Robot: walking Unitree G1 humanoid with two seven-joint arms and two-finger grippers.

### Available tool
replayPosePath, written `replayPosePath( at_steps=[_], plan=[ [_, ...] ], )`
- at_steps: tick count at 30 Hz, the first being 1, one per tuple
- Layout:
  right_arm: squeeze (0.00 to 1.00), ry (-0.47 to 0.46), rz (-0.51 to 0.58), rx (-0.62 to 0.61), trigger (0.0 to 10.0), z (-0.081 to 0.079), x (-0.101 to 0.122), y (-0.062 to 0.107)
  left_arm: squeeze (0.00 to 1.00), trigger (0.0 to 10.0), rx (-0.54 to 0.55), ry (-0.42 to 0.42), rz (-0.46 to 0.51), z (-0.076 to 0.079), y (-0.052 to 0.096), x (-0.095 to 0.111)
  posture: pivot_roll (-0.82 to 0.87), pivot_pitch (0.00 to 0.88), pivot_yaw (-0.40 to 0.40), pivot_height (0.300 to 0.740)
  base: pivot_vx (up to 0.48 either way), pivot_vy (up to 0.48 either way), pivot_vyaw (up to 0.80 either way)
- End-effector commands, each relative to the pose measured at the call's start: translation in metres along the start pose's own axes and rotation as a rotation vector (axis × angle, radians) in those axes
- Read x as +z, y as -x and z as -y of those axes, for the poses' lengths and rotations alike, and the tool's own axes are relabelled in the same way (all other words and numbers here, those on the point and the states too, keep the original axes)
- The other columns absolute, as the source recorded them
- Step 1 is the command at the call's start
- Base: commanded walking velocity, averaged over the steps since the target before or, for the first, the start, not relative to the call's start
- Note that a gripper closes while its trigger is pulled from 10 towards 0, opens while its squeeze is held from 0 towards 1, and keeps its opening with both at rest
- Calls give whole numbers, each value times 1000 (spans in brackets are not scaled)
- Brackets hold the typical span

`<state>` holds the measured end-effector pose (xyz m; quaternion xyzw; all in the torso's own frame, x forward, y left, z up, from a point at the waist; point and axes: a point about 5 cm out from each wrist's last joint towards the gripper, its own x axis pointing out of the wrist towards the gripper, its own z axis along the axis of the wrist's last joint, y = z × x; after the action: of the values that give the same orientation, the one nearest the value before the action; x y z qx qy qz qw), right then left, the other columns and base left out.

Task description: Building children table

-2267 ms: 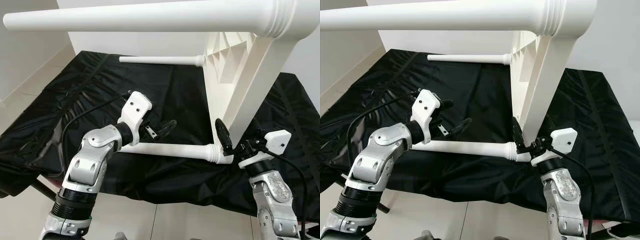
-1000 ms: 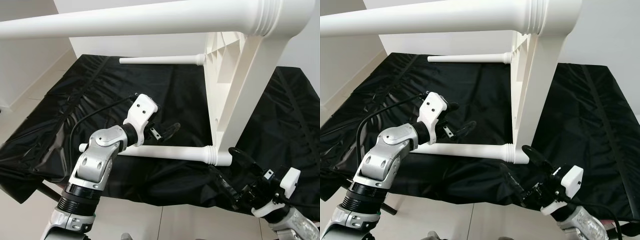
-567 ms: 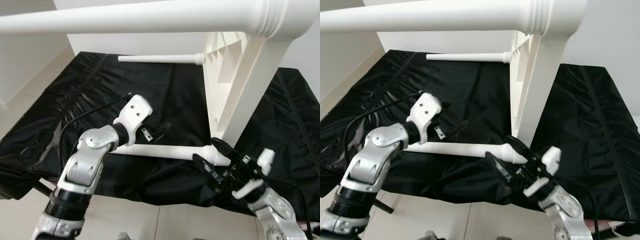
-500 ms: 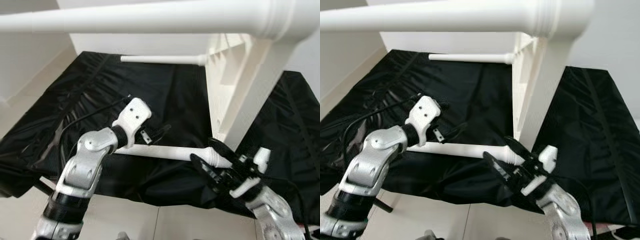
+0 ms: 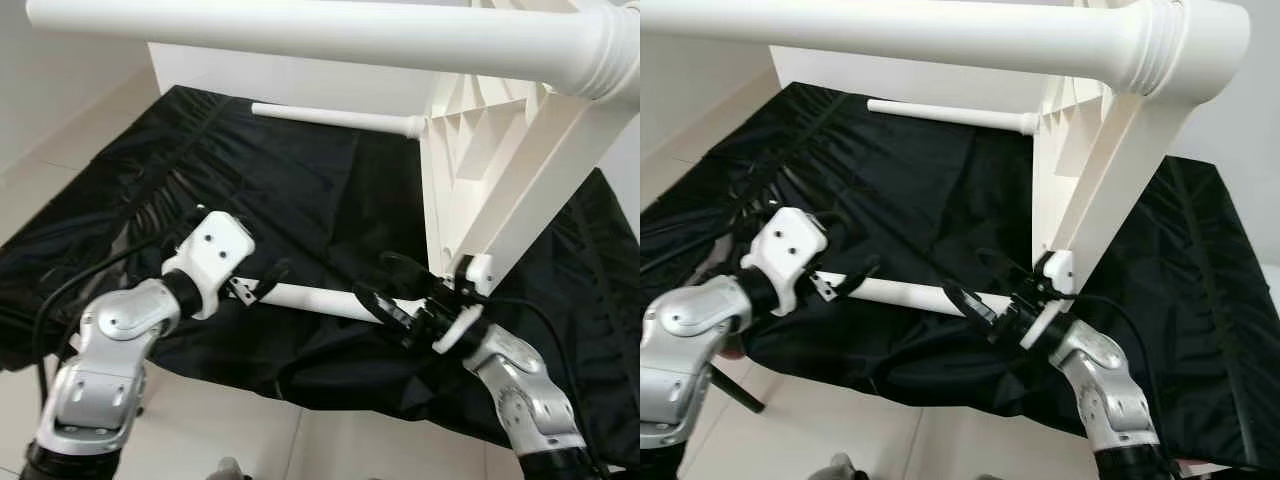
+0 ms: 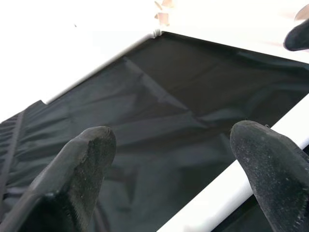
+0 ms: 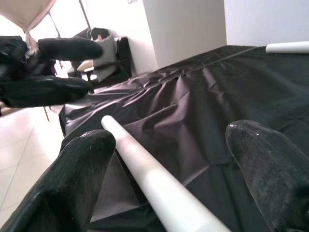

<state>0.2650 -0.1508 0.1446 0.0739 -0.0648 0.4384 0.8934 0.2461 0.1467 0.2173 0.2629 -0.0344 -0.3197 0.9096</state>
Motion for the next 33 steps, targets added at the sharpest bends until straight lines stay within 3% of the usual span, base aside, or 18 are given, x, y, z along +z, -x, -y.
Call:
replayPosePath(
  at_steps=[1, 7, 8, 12, 13, 16, 18, 23, 33],
  plan=[
    [0, -8, -20, 13, 10000, 1, -3, -3, 0, 10000, 59, -25, -7, -5, 6, 3, 192, 7, -112, 740, 0, 0, 0],
    [0, -13, -38, 66, 10000, 6, -7, -21, 0, 10000, 168, -136, -5, -19, 21, 14, 243, 16, -134, 740, 0, 0, 0],
    [0, -14, -45, 88, 10000, 9, -7, -27, 0, 10000, 198, -204, 3, -22, 29, 22, 249, 20, -138, 740, 0, 0, 0],
    [0, -10, -51, 108, 10000, 10, -7, -30, 0, 10000, 218, -253, 9, -25, 35, 28, 253, 23, -140, 740, 0, 0, 0],
    [0, -8, -51, 114, 10000, 11, -7, -32, 0, 10000, 233, -317, -5, -28, 38, 30, 259, 28, -141, 740, 0, 0, 0],
    [0, -8, -52, 118, 10000, 12, -7, -33, 0, 10000, 242, -366, -14, -30, 39, 32, 259, 28, -141, 740, 0, 0, 0],
    [0, -6, -52, 123, 10000, 13, -8, -36, 0, 10000, 267, -452, -30, -38, 43, 35, 253, 29, -132, 740, 0, 0, 0],
    [0, -4, -52, 120, 10000, 16, -10, -39, 0, 10000, 291, -479, -53, -48, 47, 35, 246, 27, -121, 740, 0, 0, 0],
    [0, -6, -12, 131, 10000, 10, -7, -41, 0, 10000, 270, -496, -63, -50, 46, 31, 235, 20, -107, 740, 0, 0, 0]
  ],
)
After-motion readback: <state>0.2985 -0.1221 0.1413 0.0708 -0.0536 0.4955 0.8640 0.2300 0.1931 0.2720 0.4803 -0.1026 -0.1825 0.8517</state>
